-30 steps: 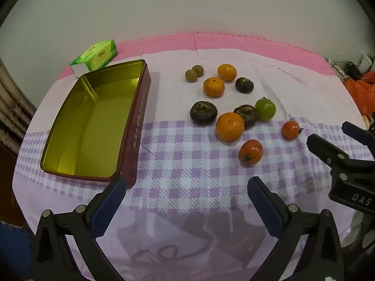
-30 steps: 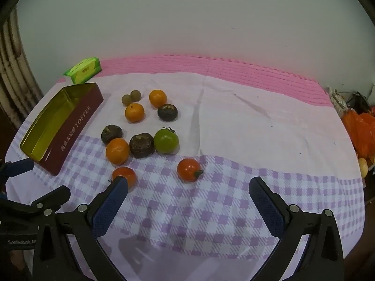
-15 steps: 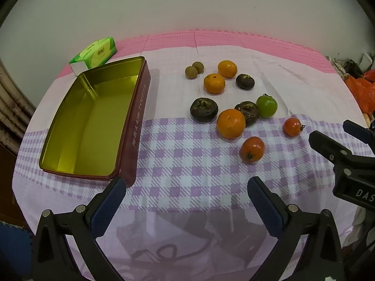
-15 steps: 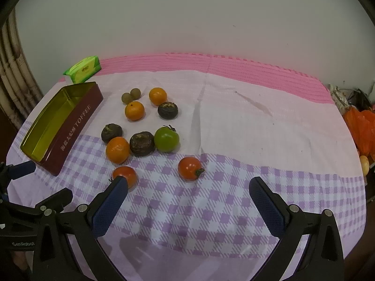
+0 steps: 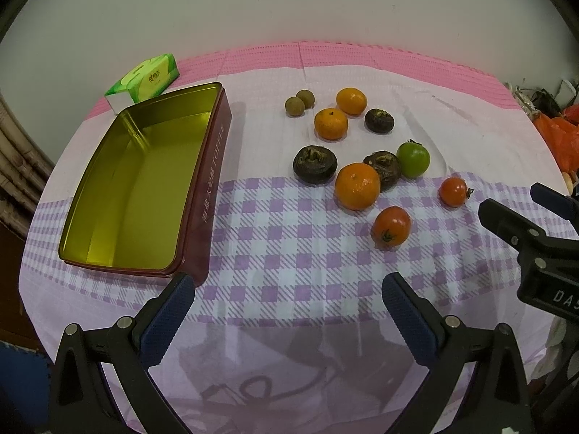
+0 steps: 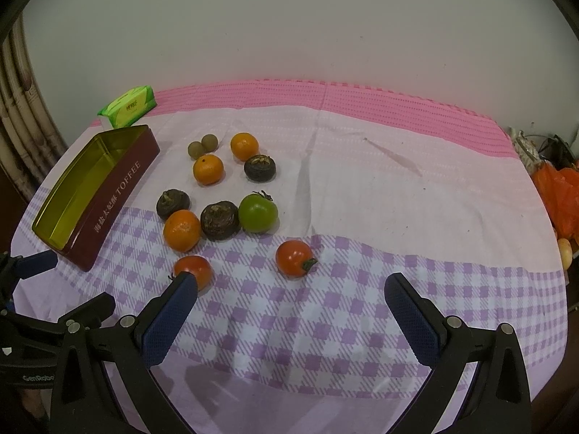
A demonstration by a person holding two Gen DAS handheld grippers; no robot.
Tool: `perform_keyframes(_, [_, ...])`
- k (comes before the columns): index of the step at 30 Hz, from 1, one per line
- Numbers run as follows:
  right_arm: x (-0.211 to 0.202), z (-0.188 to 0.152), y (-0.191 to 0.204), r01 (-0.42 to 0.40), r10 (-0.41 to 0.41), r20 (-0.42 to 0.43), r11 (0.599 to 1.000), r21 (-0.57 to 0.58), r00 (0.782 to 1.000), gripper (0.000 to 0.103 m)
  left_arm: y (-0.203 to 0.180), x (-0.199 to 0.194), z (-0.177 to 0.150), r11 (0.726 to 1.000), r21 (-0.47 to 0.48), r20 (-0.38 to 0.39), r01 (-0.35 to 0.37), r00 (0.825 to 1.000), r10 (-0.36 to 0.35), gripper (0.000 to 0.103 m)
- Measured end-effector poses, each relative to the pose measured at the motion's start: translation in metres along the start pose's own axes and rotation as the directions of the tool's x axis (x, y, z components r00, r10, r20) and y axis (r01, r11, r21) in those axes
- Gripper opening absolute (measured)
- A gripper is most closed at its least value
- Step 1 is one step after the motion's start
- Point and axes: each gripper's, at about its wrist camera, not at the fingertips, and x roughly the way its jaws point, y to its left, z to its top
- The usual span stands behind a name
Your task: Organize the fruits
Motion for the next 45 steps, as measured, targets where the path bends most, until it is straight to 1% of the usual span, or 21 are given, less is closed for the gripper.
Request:
perform_keyframes(31, [0.0020,-0.0020,0.0000,-0.001,0.001,-0.005,1.000,0.004,1.000,0.102,-0.0002,0.0013,-0.0006,1.000,-0.002,-0.007,-0.003,1.000,0.003,0.103])
perform_keyframes(45, [0.0040,-0.0023,-0.0015,-0.004,0.004,-0.008,1.000,0.008,1.000,0.102,-0.0001,0.0027,-0.0021,1.000,0.013,-0.015,-0.001,1.000,0.001,0.103])
